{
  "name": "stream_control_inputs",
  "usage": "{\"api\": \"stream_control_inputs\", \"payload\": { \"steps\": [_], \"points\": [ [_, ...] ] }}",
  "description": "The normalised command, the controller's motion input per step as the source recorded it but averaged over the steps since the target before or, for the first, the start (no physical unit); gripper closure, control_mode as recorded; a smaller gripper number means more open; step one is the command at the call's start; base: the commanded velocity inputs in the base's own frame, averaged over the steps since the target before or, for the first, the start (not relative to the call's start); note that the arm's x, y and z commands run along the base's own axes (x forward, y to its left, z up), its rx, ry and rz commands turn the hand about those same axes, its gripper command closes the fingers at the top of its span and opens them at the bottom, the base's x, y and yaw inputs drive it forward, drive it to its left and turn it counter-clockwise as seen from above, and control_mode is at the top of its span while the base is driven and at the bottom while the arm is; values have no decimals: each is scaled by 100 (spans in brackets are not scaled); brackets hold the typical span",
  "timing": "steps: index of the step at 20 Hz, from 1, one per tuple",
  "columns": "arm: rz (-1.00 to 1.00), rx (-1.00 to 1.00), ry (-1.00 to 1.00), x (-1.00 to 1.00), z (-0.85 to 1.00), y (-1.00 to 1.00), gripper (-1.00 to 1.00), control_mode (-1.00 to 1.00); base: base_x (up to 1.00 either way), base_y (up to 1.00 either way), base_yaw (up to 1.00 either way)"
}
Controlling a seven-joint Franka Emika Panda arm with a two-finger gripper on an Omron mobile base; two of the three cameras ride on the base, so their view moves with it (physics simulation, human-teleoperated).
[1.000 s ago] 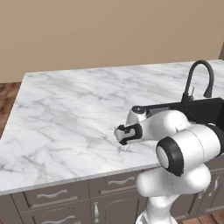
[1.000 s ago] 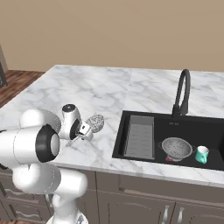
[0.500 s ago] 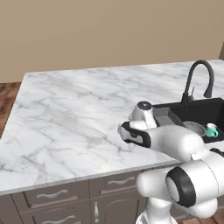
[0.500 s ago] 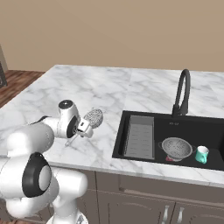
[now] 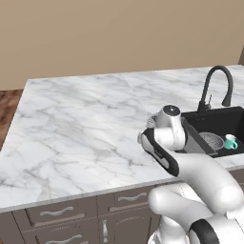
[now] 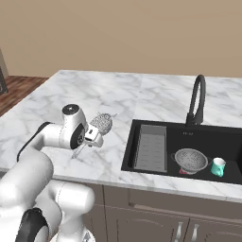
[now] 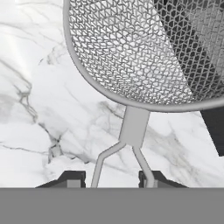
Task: Pick the strainer and colander and place them in the sink. Then turn on the water.
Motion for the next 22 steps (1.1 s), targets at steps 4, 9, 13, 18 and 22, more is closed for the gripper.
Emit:
{"api": "stream_control_inputs", "payload": {
  "steps": [4, 9, 13, 18, 22],
  "points": [
    [6, 0, 0, -30, 37, -30, 100, -100, 0, 0, 0],
    [4, 0, 0, -31, 39, -29, 100, -100, 0, 0, 0],
    [3, -1, 0, -30, 38, -28, 100, -100, 0, 0, 0],
    [2, -8, 0, -28, 19, -23, 100, -100, 0, 0, 0],
    [1, -12, 0, -21, 8, -10, 100, -100, 0, 0, 0]
  ]
}}
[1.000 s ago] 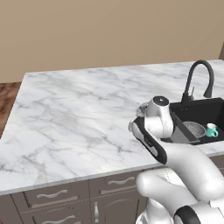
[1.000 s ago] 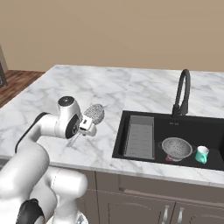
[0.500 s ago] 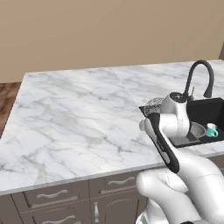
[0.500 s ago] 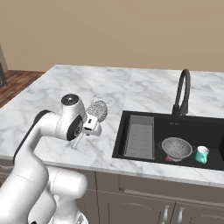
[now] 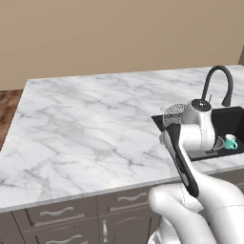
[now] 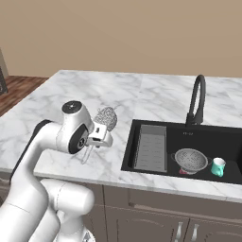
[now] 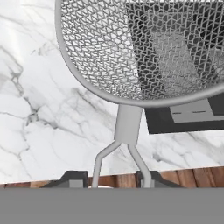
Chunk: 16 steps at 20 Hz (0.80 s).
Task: Pick the strainer and colander and place them in the sink. Then turn on the water.
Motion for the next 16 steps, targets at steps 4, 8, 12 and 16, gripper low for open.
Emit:
{"api": "stream_control_inputs", "payload": {
  "steps": [4, 8, 12, 16],
  "points": [
    [3, -3, 0, -16, 12, -19, 100, -100, 0, 0, 0],
    [6, 0, 0, -1, 16, -4, 100, -100, 0, 0, 0],
    [4, 0, 0, -1, 1, 0, 100, -100, 0, 0, 0],
    [3, 0, 0, -29, 0, 0, 100, -100, 0, 0, 0]
  ]
}}
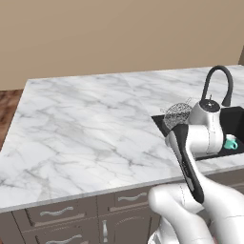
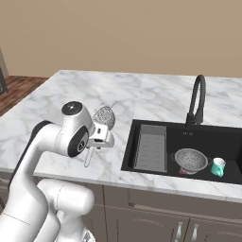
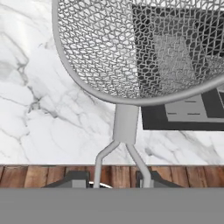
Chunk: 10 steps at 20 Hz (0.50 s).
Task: Pick the strainer and colander and place them in the sink. Then turn on the water.
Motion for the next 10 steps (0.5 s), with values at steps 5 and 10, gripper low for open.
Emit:
{"api": "stream_control_inputs", "payload": {
  "steps": [5, 10],
  "points": [
    [1, 0, 0, -20, 0, 0, 100, -100, 0, 0, 0],
    [0, 0, 0, -8, 3, 0, 100, 100, -2, 0, 0]
  ]
}}
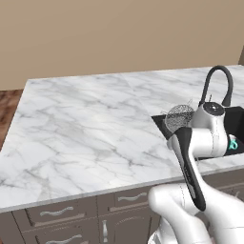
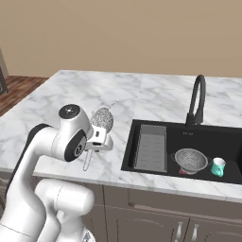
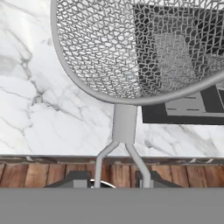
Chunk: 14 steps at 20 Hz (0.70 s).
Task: Pick the strainer and colander and place them in the sink. Then turn on the water.
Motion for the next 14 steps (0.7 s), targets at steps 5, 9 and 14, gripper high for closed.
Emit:
{"api": "stream_control_inputs", "payload": {
  "steps": [5, 9, 14],
  "points": [
    [0, 0, 0, 0, 0, 0, 100, 100, -31, -25, 0],
    [0, 0, 0, 0, 0, 0, 100, 100, -52, -73, 0],
    [0, 0, 0, 0, 0, 0, 100, 100, -41, -90, 0]
  ]
}}
